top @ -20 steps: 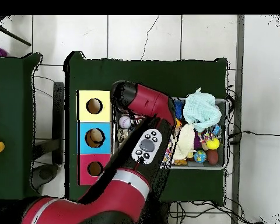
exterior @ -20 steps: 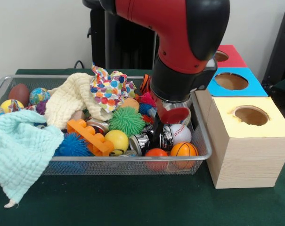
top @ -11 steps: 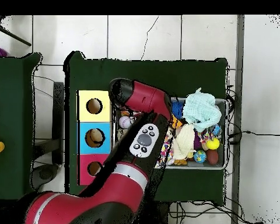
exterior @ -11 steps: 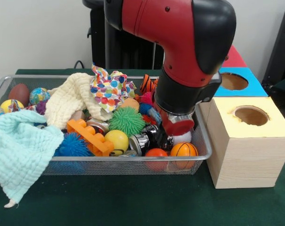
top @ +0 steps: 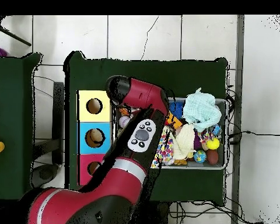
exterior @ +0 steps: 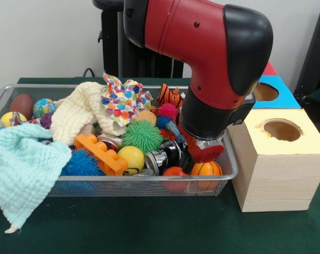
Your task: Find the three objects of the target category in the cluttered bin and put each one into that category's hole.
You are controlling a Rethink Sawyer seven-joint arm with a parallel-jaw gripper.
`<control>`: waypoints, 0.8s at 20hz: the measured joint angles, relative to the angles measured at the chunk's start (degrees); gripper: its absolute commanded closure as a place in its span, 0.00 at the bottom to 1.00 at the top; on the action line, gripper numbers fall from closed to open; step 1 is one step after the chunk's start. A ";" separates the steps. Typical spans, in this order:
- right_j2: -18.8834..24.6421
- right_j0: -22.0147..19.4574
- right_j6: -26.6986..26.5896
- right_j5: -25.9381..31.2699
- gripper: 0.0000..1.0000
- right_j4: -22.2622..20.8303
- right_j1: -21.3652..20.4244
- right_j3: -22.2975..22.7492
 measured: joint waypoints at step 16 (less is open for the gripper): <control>0.00 -0.87 0.00 1.39 1.00 -0.40 2.63 -3.71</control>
